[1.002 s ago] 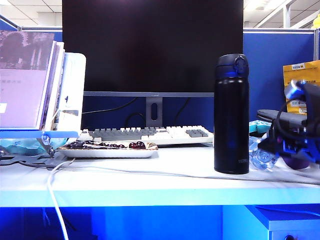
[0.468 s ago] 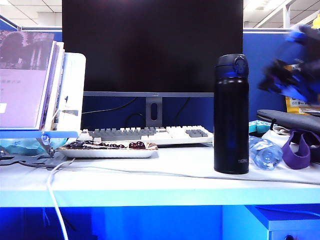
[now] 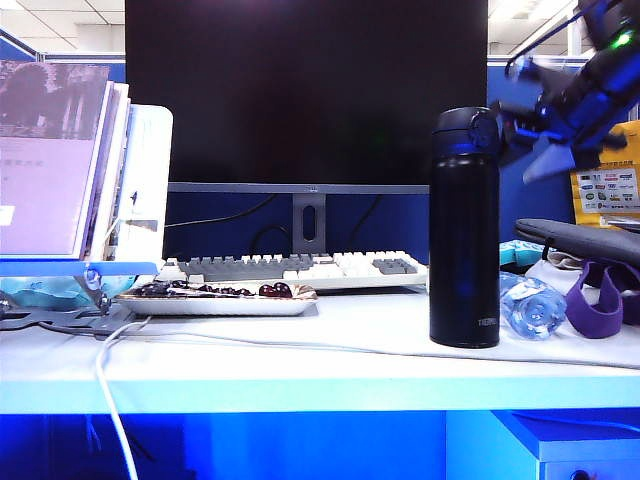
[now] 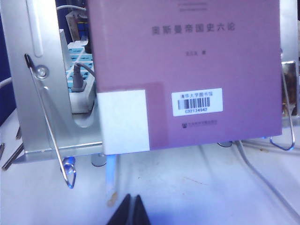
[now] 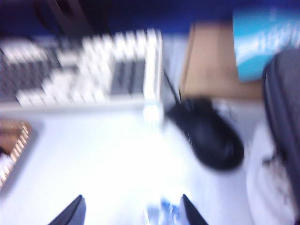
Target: Pick up the mineral water bottle and place it vertically to the right of the black thermos cup.
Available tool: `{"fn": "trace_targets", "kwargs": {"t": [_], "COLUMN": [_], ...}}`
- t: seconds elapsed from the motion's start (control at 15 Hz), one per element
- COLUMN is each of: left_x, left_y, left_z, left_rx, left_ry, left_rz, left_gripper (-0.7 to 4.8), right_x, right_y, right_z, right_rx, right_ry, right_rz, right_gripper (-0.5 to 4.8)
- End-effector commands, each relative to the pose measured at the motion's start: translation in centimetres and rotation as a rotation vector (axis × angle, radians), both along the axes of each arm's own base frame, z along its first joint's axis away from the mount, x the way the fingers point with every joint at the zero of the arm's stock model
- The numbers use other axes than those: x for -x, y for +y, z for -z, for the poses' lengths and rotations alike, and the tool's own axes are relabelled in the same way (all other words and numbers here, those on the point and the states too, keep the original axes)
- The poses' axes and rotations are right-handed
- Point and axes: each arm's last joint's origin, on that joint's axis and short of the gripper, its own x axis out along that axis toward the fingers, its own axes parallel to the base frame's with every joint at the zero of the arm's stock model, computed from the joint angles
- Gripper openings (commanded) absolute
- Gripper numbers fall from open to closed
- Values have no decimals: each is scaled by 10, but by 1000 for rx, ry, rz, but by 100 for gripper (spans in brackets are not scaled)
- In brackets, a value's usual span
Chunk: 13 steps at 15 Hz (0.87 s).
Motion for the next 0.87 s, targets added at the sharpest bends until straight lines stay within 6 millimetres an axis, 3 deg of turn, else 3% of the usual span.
{"fn": "trace_targets", "kwargs": {"t": [0.07,0.4,0.67,0.87], "left_x": [0,0,0,0], "left_y": [0,0,0,0], "left_z": [1,1,1,1], "left_rx": [1,1,1,1], "left_ry": [9,9,9,9], "left_rz": [2,2,2,2], "left_gripper": [-3,-3,-3,-3], "right_x": [-10,-25,-31,-34], "right_y": [0,1,5,8], "right_z": [1,43,63,76], "right_rx": [6,-1,-29,-16], "right_ry": [116,254,300,331], "right_rz": [-4,-16,-53,-41], "right_gripper": [270,270,280,368]}}
